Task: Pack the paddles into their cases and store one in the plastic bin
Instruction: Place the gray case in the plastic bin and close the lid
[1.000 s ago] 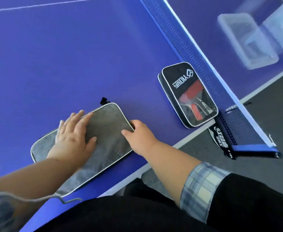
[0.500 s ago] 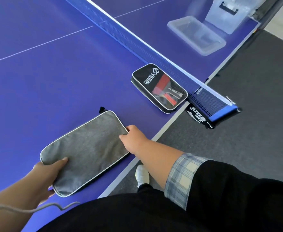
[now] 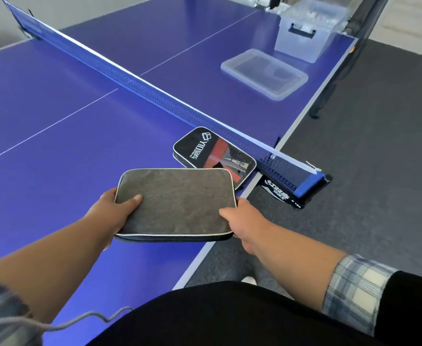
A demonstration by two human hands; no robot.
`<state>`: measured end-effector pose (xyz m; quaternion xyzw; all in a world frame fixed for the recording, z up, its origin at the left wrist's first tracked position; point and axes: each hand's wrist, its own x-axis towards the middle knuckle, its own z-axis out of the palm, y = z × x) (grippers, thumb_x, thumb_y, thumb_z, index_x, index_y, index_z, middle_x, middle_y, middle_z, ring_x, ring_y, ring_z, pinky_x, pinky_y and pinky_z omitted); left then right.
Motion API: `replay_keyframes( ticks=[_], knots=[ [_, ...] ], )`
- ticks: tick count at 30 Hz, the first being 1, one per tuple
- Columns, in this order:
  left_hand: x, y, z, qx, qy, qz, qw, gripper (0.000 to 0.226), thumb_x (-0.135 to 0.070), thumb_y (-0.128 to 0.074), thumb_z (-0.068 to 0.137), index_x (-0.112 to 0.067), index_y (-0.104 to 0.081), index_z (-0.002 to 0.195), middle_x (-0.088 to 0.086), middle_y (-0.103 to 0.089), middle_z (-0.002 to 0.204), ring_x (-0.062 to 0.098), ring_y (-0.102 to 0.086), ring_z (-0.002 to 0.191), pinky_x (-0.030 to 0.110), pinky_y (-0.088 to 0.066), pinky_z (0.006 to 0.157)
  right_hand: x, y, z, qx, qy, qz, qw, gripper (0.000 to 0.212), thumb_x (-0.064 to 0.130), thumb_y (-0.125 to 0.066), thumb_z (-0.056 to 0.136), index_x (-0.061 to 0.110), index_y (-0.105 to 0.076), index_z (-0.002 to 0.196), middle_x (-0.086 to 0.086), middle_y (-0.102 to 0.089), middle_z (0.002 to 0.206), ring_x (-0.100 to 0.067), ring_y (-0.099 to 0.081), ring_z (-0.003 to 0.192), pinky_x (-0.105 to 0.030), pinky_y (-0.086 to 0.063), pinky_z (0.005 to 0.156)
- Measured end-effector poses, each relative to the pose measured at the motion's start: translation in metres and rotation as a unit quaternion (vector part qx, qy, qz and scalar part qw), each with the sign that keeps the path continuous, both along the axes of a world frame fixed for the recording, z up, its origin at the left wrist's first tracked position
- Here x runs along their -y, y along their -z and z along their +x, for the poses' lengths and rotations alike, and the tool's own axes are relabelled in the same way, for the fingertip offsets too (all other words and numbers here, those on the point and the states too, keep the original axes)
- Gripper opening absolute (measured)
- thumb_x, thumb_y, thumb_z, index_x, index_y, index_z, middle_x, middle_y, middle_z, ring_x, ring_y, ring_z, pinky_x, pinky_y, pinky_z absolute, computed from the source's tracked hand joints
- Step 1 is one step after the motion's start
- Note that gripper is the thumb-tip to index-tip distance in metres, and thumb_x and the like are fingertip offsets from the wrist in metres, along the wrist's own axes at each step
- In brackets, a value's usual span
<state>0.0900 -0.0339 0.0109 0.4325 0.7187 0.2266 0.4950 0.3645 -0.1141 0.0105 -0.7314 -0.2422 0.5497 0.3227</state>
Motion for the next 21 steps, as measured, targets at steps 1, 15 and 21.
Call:
replay_keyframes(
  ticks=[1, 15, 21],
  knots=[
    [-0.01, -0.002, 0.014, -0.001, 0.007, 0.008, 1.0, 0.062, -0.051, -0.075, 0.078, -0.03, -0.053, 0.133, -0.003, -0.066, 0.114, 0.023, -0.064, 0.101, 0.04, -0.053, 0.083, -0.005, 0.002, 0.014, -0.02, 0.009, -0.003, 1.0, 0.035, 0.014, -0.061, 0.089, 0.02, -0.051, 0.121, -0.003, -0.067, 0.106, -0.018, -0.065, 0.09, -0.028, -0.046, 0.065],
    [-0.173, 0.006, 0.143, -0.076, 0.126, 0.038, 0.988, 0.042, -0.043, -0.07, 0.086, -0.041, -0.06, 0.127, -0.011, -0.067, 0.112, 0.015, -0.067, 0.098, 0.037, -0.056, 0.086, -0.097, 0.038, 0.091, -0.112, 0.119, -0.081, 0.983, 0.072, 0.041, -0.075, 0.062, 0.017, -0.05, 0.124, -0.011, -0.066, 0.115, -0.031, -0.065, 0.104, -0.05, -0.053, 0.095],
    [-0.241, 0.034, 0.168, -0.084, 0.205, 0.024, 0.975, 0.039, -0.04, -0.068, 0.089, -0.041, -0.061, 0.127, -0.012, -0.068, 0.114, 0.012, -0.068, 0.096, 0.032, -0.054, 0.083, -0.125, 0.067, 0.077, -0.065, 0.18, -0.092, 0.977, 0.064, 0.047, -0.063, 0.091, 0.005, -0.044, 0.136, -0.007, -0.053, 0.116, -0.025, -0.052, 0.099, -0.039, -0.041, 0.083]
  ],
)
